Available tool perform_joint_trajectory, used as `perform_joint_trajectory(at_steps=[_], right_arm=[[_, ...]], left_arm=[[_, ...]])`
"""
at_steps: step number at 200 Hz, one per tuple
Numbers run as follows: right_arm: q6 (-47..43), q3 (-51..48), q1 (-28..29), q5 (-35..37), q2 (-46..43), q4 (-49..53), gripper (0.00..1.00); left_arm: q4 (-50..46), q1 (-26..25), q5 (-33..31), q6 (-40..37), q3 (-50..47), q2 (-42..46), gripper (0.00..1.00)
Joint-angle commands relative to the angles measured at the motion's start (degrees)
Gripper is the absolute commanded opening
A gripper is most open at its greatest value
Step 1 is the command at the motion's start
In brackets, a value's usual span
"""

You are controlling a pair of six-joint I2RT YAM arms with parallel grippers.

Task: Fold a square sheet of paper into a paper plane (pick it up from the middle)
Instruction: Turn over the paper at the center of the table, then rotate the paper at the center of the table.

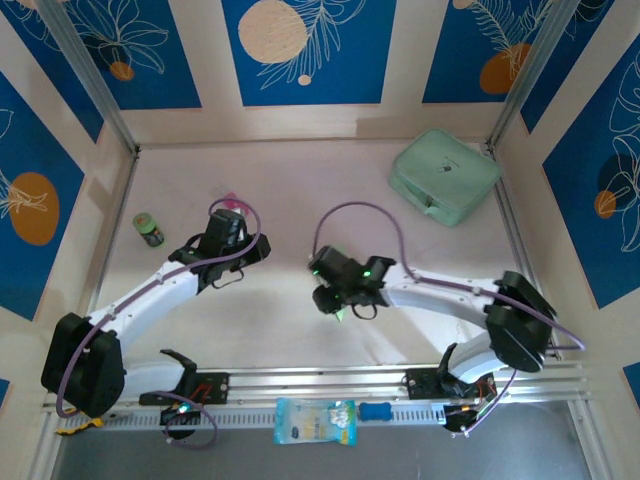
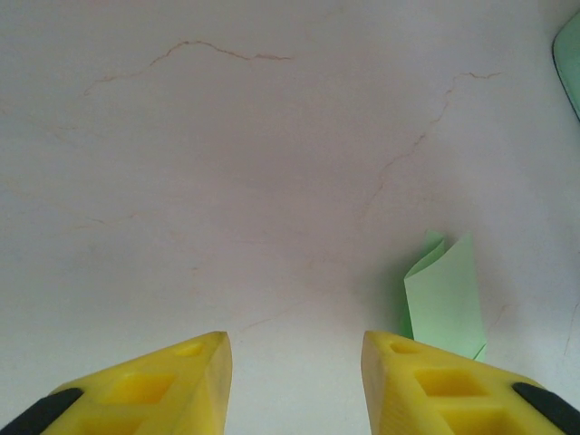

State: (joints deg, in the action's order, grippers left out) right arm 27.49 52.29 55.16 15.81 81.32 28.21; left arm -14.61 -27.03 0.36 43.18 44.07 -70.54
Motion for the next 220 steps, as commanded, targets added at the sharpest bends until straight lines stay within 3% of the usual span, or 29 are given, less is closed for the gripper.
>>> perform_joint_trajectory(at_steps=[1,32,72,147,178,220], right_arm=[[6.9,-6.5,-8.1,-16.2,-3.1,-12.9,0.24],[11.0,-11.3,-16.5,-26.6,-2.0,-20.2,0.14],[12.0,-10.2,-18.2,-30.5,4.6,-21.6,0.12],[18.3,-10.3,-18.1,-28.4,13.0,-22.2,0.13],[27.7,-11.8,-17.3,-26.8,14.8,-25.9,0.13],[47.0,-14.9,-14.6,-22.1,16.6,-33.5,0.13]], left_arm=[[0.1,0.7,1.1,0.6,-0.7,0.1,0.43],[0.6,0.7,2.4,0.8,-0.4,-0.8,0.43],[1.2,0.7,3.6,1.2,-0.6,-1.5,0.43],[1.4,0.7,5.0,1.3,-0.4,-2.2,0.43],[1.8,0.7,5.6,1.5,-0.4,-2.8,0.43],[1.9,0.8,6.1,1.6,-0.5,-3.1,0.43]])
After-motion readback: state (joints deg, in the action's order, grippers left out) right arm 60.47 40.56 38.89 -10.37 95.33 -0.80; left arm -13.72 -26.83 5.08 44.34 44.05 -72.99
